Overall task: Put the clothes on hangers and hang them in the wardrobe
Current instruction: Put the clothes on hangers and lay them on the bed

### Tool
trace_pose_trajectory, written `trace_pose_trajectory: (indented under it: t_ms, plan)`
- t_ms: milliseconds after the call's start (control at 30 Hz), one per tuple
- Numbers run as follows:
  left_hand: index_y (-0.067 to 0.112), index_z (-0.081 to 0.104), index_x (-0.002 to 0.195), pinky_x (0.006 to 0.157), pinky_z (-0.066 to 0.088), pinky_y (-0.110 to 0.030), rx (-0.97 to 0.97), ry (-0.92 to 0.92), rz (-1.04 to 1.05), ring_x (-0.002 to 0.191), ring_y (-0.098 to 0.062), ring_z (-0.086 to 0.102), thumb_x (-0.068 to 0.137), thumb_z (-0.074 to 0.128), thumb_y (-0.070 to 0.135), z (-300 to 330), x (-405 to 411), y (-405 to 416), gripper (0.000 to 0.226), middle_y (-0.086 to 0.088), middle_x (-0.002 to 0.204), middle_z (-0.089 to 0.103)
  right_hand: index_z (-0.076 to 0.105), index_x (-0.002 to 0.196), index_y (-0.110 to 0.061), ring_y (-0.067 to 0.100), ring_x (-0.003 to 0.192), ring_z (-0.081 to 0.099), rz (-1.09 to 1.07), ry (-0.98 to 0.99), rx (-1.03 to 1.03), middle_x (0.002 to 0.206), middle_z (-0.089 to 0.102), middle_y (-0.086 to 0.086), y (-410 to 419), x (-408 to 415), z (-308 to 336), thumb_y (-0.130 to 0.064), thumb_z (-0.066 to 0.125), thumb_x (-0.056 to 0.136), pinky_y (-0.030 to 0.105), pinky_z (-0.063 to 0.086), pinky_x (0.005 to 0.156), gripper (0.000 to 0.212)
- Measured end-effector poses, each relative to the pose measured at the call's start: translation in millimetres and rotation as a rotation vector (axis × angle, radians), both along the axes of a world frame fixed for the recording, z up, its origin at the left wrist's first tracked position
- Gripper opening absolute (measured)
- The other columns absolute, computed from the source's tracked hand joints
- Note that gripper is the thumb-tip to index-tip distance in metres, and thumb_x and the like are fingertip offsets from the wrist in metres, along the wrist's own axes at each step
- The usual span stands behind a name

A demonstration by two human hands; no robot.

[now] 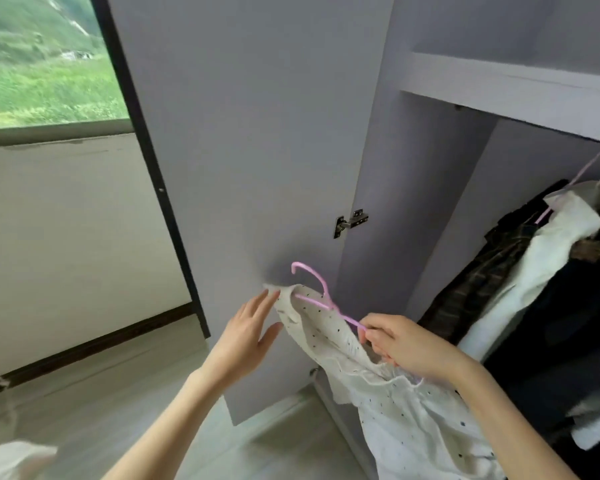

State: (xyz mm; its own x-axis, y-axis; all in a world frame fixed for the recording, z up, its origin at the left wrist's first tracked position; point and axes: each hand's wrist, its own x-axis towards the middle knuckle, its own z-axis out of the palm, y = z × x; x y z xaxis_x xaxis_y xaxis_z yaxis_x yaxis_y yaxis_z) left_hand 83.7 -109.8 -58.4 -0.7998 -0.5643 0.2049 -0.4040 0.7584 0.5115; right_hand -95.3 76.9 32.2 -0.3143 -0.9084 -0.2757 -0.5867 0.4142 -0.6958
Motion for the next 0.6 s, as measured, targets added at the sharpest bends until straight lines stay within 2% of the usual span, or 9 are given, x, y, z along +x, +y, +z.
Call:
trace_pose_trajectory:
  t_ms: [100, 167, 233, 333, 400, 500, 600]
  plan:
    - [0.026, 0.039, 0.139, 0.106, 0.034, -0.038, -0.022, 0.031, 0.056, 0.131, -0.022, 0.038, 0.095, 0.037, 0.045, 0.5, 50.2, 4.0, 0.047, -0.004, 0.143, 0.04, 0.057, 0.083, -0.023, 0.01, 0.057, 0.035, 0.087, 0.049, -0.009, 0.062, 0.043, -0.01, -9.7, 36.4, 4.6, -0.021, 0.038, 0.098, 0.028, 0.032, 0.058, 0.024]
    - [0.021, 0.055, 0.123, 0.091, 0.044, -0.036, -0.046, 0.079, 0.096, 0.109, -0.022, 0.055, 0.092, 0.032, 0.048, 4.6, 85.8, 5.9, 0.047, -0.002, 0.122, 0.055, 0.057, 0.081, -0.028, 0.011, 0.06, 0.036, 0.153, 0.059, -0.034, 0.064, 0.043, -0.008, -21.1, 59.3, 9.9, -0.022, 0.038, 0.098, 0.032, 0.035, 0.06, 0.026]
    - [0.018, 0.062, 0.103, 0.074, 0.048, -0.033, -0.112, 0.116, 0.163, 0.085, -0.019, 0.06, 0.091, 0.03, 0.051, 11.0, 125.1, 7.5, 0.047, 0.002, 0.1, 0.059, 0.057, 0.081, -0.03, 0.008, 0.06, 0.038, 0.226, 0.078, -0.074, 0.063, 0.045, -0.011, -33.6, 82.4, 15.8, -0.022, 0.039, 0.098, 0.034, 0.042, 0.063, 0.026]
    - [0.022, 0.058, 0.091, 0.058, 0.044, -0.022, -0.196, 0.166, 0.307, 0.067, -0.004, 0.051, 0.093, 0.026, 0.058, 18.2, 191.0, 21.3, 0.048, 0.01, 0.085, 0.055, 0.052, 0.078, -0.035, 0.004, 0.062, 0.043, 0.359, 0.189, -0.163, 0.067, 0.051, -0.023, -55.8, 121.0, 23.4, -0.023, 0.039, 0.098, 0.028, 0.039, 0.067, 0.026]
    - [0.03, 0.05, 0.087, 0.051, 0.038, -0.017, -0.197, 0.209, 0.465, 0.062, 0.0, 0.045, 0.092, 0.027, 0.057, 22.4, 232.5, 39.6, 0.036, 0.015, 0.08, 0.049, 0.046, 0.075, -0.041, 0.006, 0.07, 0.05, 0.457, 0.252, -0.235, 0.072, 0.052, -0.02, -73.6, 151.6, 27.3, -0.022, 0.04, 0.097, 0.029, 0.042, 0.071, 0.03]
    - [0.031, 0.047, 0.083, 0.05, 0.04, -0.02, -0.209, 0.267, 0.707, 0.062, -0.007, 0.047, 0.09, 0.032, 0.057, 25.6, 288.2, 69.0, 0.031, 0.012, 0.078, 0.05, 0.043, 0.078, -0.038, 0.01, 0.077, 0.053, 0.646, 0.313, -0.275, 0.077, 0.055, -0.014, -101.1, 199.0, 28.2, -0.024, 0.037, 0.098, 0.026, 0.041, 0.071, 0.025]
    - [0.032, 0.053, 0.085, 0.052, 0.047, -0.025, -0.245, 0.276, 0.903, 0.064, -0.005, 0.053, 0.09, 0.037, 0.057, 34.9, 336.7, 104.1, 0.03, 0.014, 0.077, 0.056, 0.04, 0.08, -0.036, 0.012, 0.068, 0.049, 0.851, 0.318, -0.288, 0.078, 0.057, -0.01, -121.6, 245.6, 27.8, -0.029, 0.034, 0.099, 0.027, 0.041, 0.064, 0.022]
